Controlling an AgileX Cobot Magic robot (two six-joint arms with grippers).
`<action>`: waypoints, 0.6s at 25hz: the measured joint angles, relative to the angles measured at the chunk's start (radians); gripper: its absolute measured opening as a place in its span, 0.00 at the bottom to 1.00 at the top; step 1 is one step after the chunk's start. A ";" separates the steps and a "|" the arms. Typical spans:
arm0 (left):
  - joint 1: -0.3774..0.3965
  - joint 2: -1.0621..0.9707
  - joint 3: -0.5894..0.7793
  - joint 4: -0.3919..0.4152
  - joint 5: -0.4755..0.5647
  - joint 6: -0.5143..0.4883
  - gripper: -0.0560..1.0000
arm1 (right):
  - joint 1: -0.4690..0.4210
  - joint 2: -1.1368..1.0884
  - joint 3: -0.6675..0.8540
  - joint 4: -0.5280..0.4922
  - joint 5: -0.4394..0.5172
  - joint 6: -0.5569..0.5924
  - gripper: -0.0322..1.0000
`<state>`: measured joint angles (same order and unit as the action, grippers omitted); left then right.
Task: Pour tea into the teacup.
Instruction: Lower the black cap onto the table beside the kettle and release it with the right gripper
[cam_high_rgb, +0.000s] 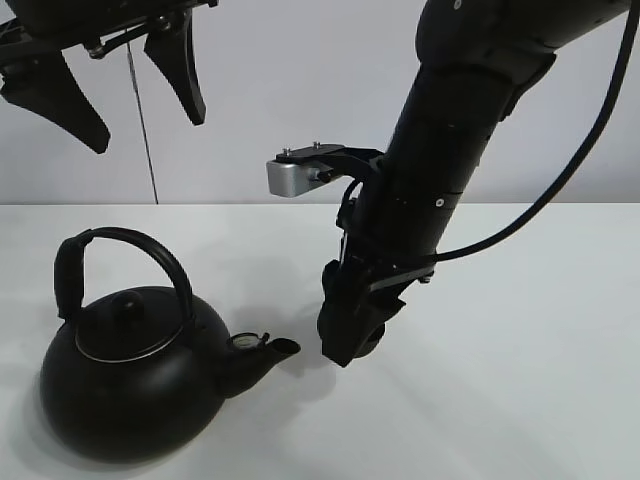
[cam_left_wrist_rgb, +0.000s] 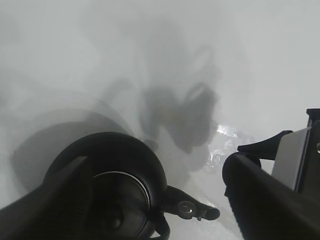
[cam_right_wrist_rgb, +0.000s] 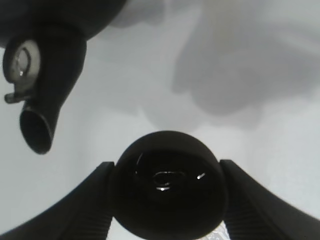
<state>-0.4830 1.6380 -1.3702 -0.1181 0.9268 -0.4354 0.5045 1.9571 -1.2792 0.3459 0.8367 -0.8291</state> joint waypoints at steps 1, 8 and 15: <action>0.000 0.000 0.000 0.000 0.000 0.000 0.56 | 0.000 0.005 0.000 0.008 -0.007 0.009 0.42; 0.000 0.000 0.000 0.000 0.000 0.000 0.56 | 0.012 0.036 0.000 0.058 -0.077 0.054 0.42; 0.000 0.000 0.000 0.000 0.000 0.000 0.56 | 0.058 0.068 0.000 0.068 -0.155 0.193 0.42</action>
<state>-0.4830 1.6380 -1.3702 -0.1181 0.9268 -0.4354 0.5628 2.0252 -1.2792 0.4143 0.6812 -0.6357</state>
